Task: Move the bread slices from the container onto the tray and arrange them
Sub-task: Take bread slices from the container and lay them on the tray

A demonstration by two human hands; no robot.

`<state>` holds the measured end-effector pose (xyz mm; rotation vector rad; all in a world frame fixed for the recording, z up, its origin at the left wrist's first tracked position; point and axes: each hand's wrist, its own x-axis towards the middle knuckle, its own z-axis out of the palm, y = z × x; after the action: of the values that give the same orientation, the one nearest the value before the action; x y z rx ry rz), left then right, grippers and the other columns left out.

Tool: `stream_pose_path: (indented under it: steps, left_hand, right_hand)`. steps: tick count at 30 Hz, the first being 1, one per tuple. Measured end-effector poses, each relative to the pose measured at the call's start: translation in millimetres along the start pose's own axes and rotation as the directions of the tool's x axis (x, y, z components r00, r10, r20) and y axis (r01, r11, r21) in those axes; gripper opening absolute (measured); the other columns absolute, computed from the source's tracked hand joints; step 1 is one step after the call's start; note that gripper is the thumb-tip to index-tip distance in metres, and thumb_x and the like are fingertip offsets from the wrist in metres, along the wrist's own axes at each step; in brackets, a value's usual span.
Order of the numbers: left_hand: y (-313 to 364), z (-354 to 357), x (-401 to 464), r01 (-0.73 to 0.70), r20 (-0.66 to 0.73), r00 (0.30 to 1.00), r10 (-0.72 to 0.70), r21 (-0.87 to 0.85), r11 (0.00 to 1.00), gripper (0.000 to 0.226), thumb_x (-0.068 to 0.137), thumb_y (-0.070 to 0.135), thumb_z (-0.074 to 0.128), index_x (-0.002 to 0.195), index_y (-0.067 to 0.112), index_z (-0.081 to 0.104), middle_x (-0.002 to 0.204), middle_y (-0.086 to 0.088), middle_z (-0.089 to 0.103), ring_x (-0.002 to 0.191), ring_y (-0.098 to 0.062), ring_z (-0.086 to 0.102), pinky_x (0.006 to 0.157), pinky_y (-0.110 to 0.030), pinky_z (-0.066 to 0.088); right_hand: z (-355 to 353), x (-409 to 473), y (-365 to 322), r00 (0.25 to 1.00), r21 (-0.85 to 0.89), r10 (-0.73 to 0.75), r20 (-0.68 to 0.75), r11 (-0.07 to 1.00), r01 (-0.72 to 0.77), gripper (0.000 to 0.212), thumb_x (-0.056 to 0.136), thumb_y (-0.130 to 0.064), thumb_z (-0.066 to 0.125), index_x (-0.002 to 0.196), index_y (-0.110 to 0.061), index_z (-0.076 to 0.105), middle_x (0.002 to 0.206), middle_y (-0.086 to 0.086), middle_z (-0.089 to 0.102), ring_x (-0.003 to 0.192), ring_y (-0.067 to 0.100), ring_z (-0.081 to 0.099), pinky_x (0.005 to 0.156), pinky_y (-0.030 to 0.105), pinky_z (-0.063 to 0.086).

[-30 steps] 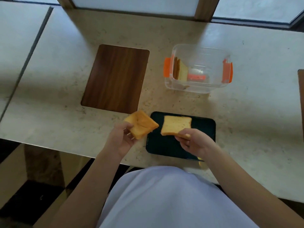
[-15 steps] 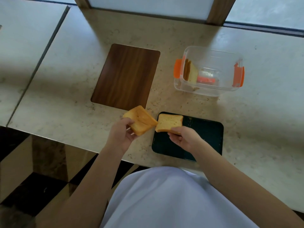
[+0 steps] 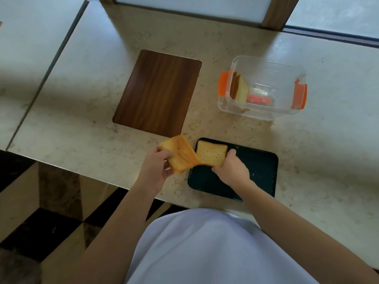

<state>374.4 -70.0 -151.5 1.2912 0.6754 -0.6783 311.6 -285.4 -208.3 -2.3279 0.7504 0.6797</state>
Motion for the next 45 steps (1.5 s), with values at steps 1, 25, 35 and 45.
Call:
stream_pose_path:
  steps: [1, 25, 35, 45]
  left_hand:
    - [-2, 0, 0, -0.004, 0.001, 1.0, 0.004, 0.021, 1.0, 0.04, 0.083, 0.007, 0.06, 0.122, 0.014, 0.057, 0.118, -0.015, 0.064, 0.101, -0.033, 0.066, 0.064, -0.039, 0.057]
    - [-29, 11, 11, 0.01, 0.065, 0.997, -0.033, 0.325, 0.946, 0.037, 0.087, 0.012, 0.061, 0.123, 0.014, 0.051, 0.116, -0.012, 0.063, 0.099, -0.028, 0.067, 0.078, -0.044, 0.059]
    - [-49, 30, 10, 0.058, 0.235, 0.965, -0.114, 0.232, 0.971, 0.059, 0.08, -0.008, 0.067, 0.128, 0.021, 0.048, 0.119, -0.022, 0.059, 0.096, -0.035, 0.069, 0.073, -0.042, 0.059]
    - [-68, 22, 10, 0.0, 0.1, 0.991, -0.09, 0.672, 0.741, 0.03, 0.088, 0.024, 0.061, 0.117, 0.021, 0.057, 0.106, -0.004, 0.064, 0.081, -0.018, 0.07, 0.064, -0.031, 0.056]
  right_hand:
    - [1, 1, -1, 1.0, -0.001, -0.003, -0.002, 1.0, 0.003, 0.052, 0.085, -0.036, 0.073, 0.114, -0.009, 0.038, 0.104, 0.011, 0.061, 0.087, 0.03, 0.064, 0.067, 0.043, 0.054]
    - [-5, 8, 4, 0.999, 0.038, 0.036, 0.004, 0.999, -0.036, 0.064, 0.085, -0.044, 0.069, 0.124, -0.004, 0.038, 0.116, 0.013, 0.055, 0.099, 0.035, 0.061, 0.077, 0.046, 0.053]
    - [-16, -27, 37, 0.882, 0.704, 0.001, 0.472, 0.602, -0.377, 0.031, 0.089, -0.027, 0.072, 0.112, -0.008, 0.065, 0.083, 0.007, 0.079, 0.078, 0.021, 0.077, 0.067, 0.031, 0.062]
    - [-7, -24, 46, 0.943, 0.628, 0.17, 0.285, 0.71, -0.318, 0.017, 0.091, -0.019, 0.07, 0.105, -0.011, 0.064, 0.091, 0.01, 0.072, 0.076, 0.016, 0.068, 0.072, 0.03, 0.063]
